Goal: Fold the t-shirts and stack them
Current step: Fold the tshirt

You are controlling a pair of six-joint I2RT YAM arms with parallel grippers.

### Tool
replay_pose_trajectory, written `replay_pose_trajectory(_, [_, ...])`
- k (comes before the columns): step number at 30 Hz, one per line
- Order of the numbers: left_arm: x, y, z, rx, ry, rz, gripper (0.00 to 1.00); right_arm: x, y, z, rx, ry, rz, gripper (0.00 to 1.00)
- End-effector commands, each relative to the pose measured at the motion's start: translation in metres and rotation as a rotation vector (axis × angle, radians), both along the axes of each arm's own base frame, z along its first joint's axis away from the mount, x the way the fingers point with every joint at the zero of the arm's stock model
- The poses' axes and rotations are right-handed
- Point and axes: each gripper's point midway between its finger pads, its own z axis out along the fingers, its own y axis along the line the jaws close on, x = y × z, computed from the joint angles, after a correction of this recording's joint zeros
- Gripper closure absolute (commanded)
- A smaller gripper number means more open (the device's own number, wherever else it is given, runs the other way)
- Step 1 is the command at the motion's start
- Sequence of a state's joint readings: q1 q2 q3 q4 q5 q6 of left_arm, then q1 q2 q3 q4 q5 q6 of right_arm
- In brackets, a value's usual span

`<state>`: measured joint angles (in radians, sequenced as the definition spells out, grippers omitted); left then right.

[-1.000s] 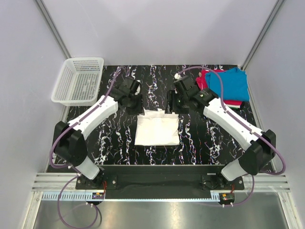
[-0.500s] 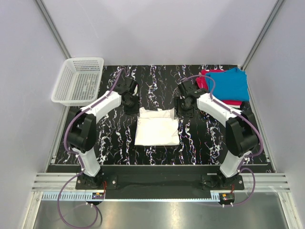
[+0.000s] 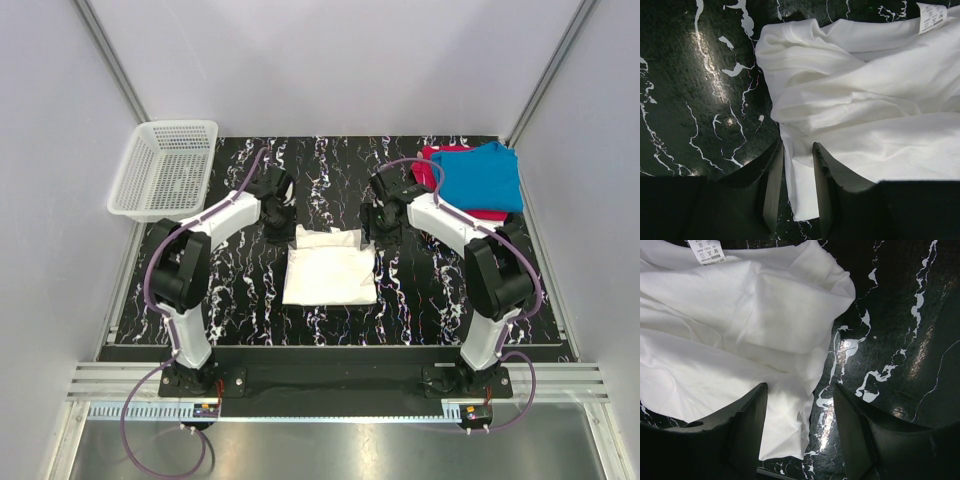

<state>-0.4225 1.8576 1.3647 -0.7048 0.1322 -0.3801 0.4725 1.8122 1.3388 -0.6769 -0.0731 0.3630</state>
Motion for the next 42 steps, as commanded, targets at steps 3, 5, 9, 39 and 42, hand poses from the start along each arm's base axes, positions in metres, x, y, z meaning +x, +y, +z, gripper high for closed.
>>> replay_pose_trajectory(3, [0.012,-0.008,0.0,-0.025,-0.027,-0.025,0.66,0.01,0.012,0.004,0.051,-0.016,0.004,0.37])
replay_pose_trajectory(5, [0.012,-0.009,-0.002,-0.025,-0.023,-0.026,0.66,0.009,0.013,0.001,0.053,-0.007,0.003,0.38])
replay_pose_trajectory(9, [0.011,-0.011,-0.001,-0.037,-0.019,-0.029,0.67,0.01,0.013,-0.001,0.053,-0.004,0.002,0.39])
replay_pose_trajectory(39, [0.001,-0.019,0.014,-0.078,0.052,-0.036,0.65,0.02,0.02,0.001,0.06,-0.008,0.013,0.37])
replay_pose_trajectory(42, [-0.001,-0.017,0.012,-0.07,0.065,-0.033,0.65,0.02,0.02,0.0,0.059,-0.003,0.017,0.37])
